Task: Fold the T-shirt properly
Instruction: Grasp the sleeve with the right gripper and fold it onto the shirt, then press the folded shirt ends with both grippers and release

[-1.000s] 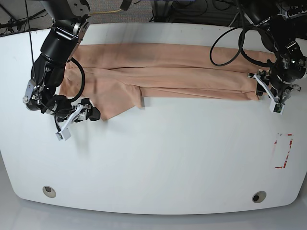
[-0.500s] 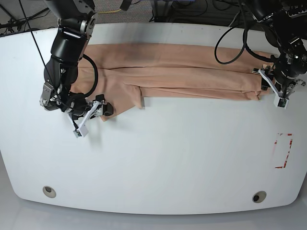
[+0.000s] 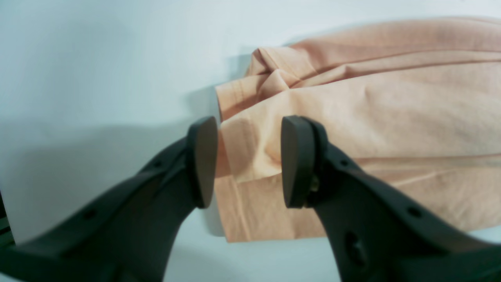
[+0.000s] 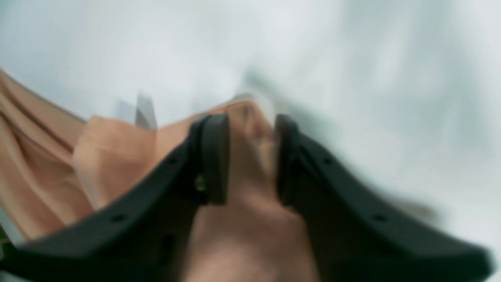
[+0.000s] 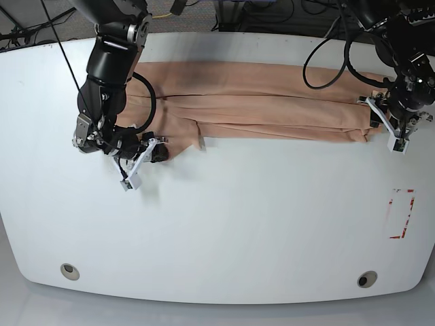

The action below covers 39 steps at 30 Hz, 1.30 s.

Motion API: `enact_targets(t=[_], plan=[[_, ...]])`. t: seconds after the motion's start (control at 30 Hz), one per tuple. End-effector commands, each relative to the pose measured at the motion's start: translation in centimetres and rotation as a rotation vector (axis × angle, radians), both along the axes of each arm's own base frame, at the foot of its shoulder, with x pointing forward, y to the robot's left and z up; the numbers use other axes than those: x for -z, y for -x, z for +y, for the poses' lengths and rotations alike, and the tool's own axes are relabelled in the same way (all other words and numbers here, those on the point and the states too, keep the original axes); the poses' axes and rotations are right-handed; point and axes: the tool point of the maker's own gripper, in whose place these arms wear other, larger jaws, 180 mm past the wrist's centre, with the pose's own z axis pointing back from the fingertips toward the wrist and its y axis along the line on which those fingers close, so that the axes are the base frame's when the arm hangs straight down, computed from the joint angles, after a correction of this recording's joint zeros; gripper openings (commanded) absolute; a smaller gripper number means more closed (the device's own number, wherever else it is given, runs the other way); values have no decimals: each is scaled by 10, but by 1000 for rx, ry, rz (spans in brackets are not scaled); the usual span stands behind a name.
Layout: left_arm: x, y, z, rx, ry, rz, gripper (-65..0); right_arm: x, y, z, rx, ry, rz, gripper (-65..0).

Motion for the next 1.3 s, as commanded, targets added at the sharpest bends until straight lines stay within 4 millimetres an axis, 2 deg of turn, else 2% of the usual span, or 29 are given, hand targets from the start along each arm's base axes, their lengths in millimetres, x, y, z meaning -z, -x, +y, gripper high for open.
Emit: enact_targets(t=[0.0, 0.1, 0.2, 0.3, 0.33, 0.43, 0.5, 0.6, 0.8, 0.93, 1.03, 1.07, 1.13, 1.17, 1.27], plan=[[-11, -8, 3, 9, -15, -39, -407, -15, -13, -5, 7, 5, -48, -650], [-11, -7, 3, 9, -14, -38, -407, -30, -17, -6, 6, -2, -85, -650], [-5, -6, 2, 7, -3, -24, -407, -49, -6, -3, -16, -40, -123, -650], [4, -3, 3, 0, 16, 2, -407, -80, 6, 6, -63, -84, -189, -650], [5, -3, 4, -1, 17, 6, -408, -86, 12, 3, -70, -90, -200, -650], [11, -1, 4, -5, 27, 22, -408, -86, 31, -7, -62, -124, -197, -650], [19, 2, 6, -12, 42, 46, -408, -80, 53, -15, -47, -186, -173, -650], [23, 5, 18, -17, 28, 74, -408, -78, 76, -19, -22, -276, -157, -650], [29, 8, 21, -22, 35, 93, -408, -74, 123, -31, -2, -396, -99, -650], [28, 6, 22, -22, 34, 89, -408, -78, 138, -31, 0, -466, -85, -637], [26, 3, 21, -16, 38, 64, -408, -74, 149, -29, -8, -475, -54, -490], [25, 1, 20, -14, 39, 53, -408, -70, 157, -30, -11, -468, -27, -414], [24, 0, 20, -13, 41, 46, -408, -63, 166, -33, -16, -451, 9, -303], [24, 0, 20, -13, 41, 44, -408, -60, 170, -37, -13, -432, 23, -219], [21, -3, 19, -13, 45, 31, -408, -59, 171, -44, -7, -407, 28, -71]])
